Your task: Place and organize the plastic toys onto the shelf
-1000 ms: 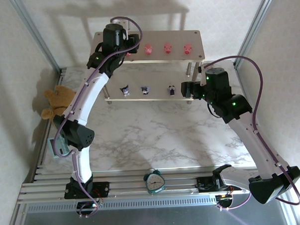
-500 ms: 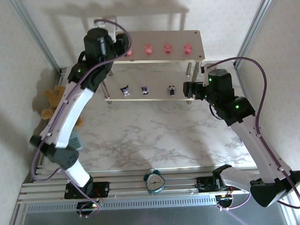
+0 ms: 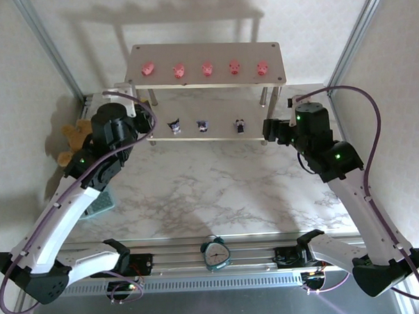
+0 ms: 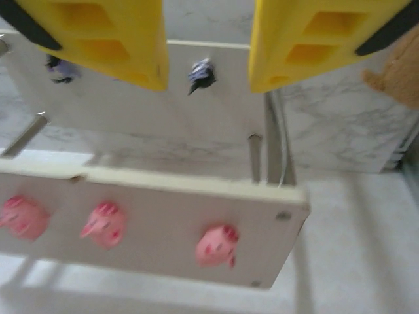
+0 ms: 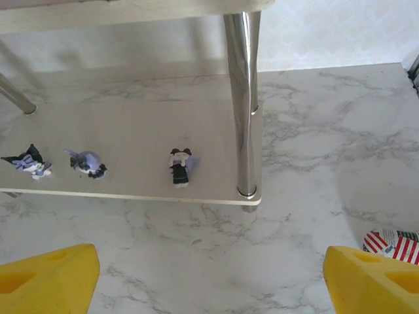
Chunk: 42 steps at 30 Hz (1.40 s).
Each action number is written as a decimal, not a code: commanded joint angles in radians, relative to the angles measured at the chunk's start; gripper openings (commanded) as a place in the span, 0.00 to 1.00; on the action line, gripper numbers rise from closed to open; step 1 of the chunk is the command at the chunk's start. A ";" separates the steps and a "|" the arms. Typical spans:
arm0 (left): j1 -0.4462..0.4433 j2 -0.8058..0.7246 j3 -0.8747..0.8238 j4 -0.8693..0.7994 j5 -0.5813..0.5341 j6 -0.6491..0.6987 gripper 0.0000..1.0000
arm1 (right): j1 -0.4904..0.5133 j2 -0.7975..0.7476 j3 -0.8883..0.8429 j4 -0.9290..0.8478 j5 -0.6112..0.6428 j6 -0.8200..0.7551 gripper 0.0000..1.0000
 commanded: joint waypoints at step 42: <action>0.423 0.173 -1.074 1.494 -0.037 0.135 1.00 | -0.114 -0.190 -0.680 0.331 0.388 0.157 0.99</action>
